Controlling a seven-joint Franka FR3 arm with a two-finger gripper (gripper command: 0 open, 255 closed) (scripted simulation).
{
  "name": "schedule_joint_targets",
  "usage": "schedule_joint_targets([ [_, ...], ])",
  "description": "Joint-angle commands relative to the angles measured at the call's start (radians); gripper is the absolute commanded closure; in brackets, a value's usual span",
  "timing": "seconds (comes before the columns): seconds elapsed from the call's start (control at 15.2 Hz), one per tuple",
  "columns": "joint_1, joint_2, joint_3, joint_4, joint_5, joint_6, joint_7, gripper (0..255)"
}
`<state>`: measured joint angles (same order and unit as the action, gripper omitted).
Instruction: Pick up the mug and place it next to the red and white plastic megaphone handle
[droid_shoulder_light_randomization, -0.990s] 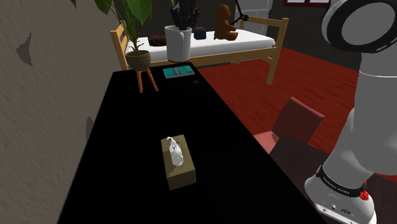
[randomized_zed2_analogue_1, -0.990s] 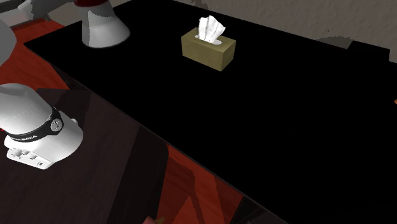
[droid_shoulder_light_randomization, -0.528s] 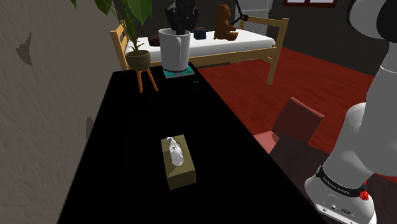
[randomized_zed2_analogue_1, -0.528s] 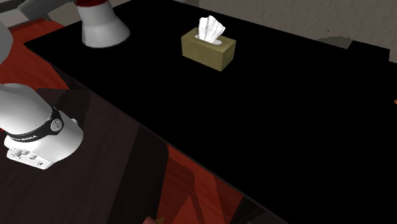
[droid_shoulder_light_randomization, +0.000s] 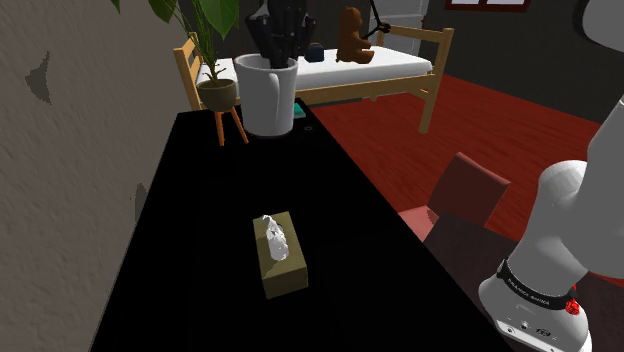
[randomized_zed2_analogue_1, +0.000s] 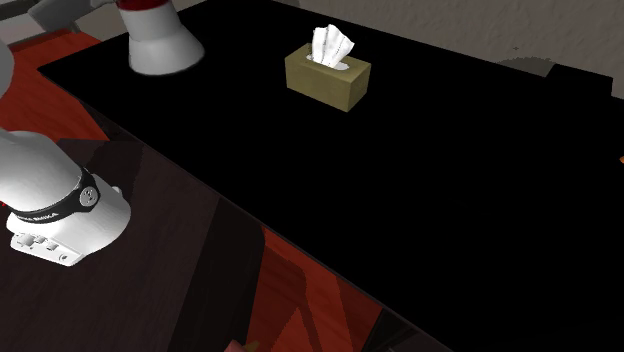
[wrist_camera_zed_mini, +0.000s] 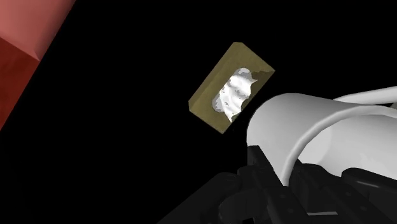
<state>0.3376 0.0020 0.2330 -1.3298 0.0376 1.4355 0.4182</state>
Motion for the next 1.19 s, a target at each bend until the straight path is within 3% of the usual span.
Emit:
schedule_joint_targets([
  [0.0,0.025,-0.016,0.025,-0.025,-0.002,0.012,0.051,255],
  [0.59,0.135,-0.017,0.142,-0.026,-0.025,0.018,0.274,255],
  [1.12,0.258,0.076,0.255,0.079,-0.093,-0.006,0.493,255],
])
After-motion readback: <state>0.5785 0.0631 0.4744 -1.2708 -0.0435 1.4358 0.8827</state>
